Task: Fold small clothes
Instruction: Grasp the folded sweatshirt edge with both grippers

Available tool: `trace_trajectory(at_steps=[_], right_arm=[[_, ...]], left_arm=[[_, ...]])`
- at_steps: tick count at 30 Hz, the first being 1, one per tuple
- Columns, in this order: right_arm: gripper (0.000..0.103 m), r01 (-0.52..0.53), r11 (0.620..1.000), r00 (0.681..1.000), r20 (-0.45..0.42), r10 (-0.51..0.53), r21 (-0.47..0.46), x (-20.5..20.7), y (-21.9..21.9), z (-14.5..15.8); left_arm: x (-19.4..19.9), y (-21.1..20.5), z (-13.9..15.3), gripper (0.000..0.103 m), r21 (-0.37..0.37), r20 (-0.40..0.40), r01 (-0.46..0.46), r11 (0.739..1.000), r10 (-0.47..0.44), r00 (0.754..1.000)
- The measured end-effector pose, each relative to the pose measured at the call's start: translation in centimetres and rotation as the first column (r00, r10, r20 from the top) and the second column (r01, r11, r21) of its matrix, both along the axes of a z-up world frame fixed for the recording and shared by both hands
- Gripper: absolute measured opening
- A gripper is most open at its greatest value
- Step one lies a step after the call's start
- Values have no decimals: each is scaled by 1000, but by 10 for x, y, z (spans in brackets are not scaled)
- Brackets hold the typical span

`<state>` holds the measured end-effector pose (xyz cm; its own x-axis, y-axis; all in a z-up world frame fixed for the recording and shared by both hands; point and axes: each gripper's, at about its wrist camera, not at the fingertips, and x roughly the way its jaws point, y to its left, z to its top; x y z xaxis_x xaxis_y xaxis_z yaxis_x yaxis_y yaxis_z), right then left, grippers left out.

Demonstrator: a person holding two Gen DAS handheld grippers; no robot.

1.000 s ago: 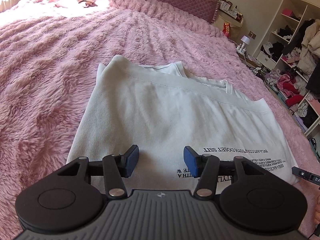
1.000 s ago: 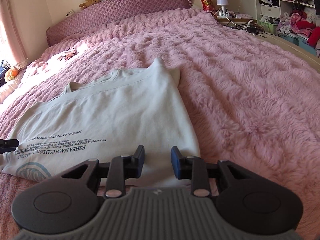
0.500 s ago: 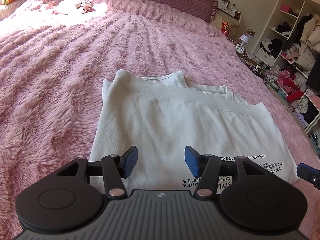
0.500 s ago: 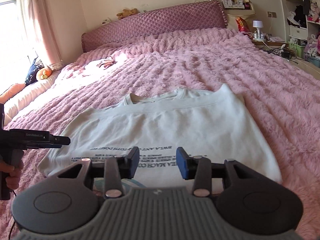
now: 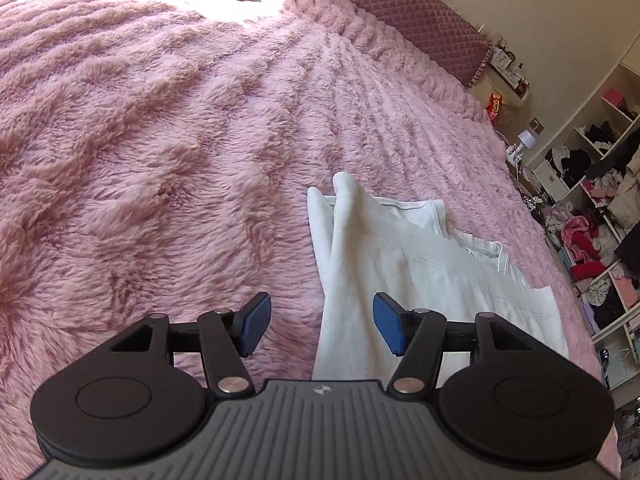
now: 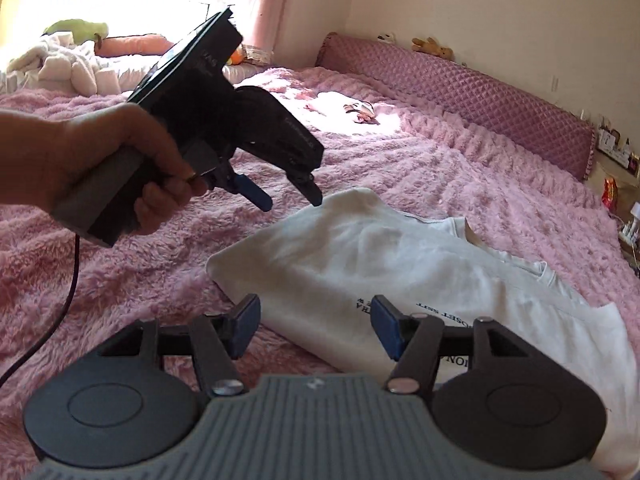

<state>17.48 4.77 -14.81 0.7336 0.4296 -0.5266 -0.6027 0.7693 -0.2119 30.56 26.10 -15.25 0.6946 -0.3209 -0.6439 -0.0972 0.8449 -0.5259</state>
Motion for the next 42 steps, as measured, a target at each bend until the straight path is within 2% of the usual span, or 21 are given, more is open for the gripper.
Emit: trace_trajectory(at_steps=[5,9,15,22,24,26,27,28,30,34,42], right_arm=[[58,-78,987,992,86,91,-140,-4,37,-23],[58,-100,976,989,84,118,-191,6,53,-34],[58,-83,958,979,156,130,-274,23,80,-49],[64,-58,953,973,197,120,-296,39,94,-54],[55,-62,956,975,189,120,-288,39,92,-54],[38,-56,956,977,179,112,-289,40,92,-55],[35,-53,956,978,180,109,-288,39,92,-56],[27,-53,958,978,178,106,-283,41,91,-55],[8,-45,965,978,185,95,-260,37,89,-52],[4,-21,982,986,160,51,-188,36,80,-37],[1,30,997,990,142,-20,-67,38,55,5]], left_arm=[[23,17,-27,69,-160,-49,-14,987,6,999],[42,26,-41,69,-260,-58,-26,965,12,998],[84,28,-46,69,-317,-77,-5,948,-21,997],[120,14,-52,69,-340,-77,12,940,-41,996],[123,10,-54,63,-350,-64,28,936,-53,997],[125,6,-54,50,-350,-58,50,936,-75,995],[125,4,-54,37,-334,-68,51,941,-78,995],[125,3,-55,25,-321,-76,48,946,-76,994],[123,3,-54,19,-328,-72,47,943,-74,995],[119,1,-40,16,-326,-42,60,944,-77,996],[126,-26,15,16,-235,-17,118,965,-125,992]])
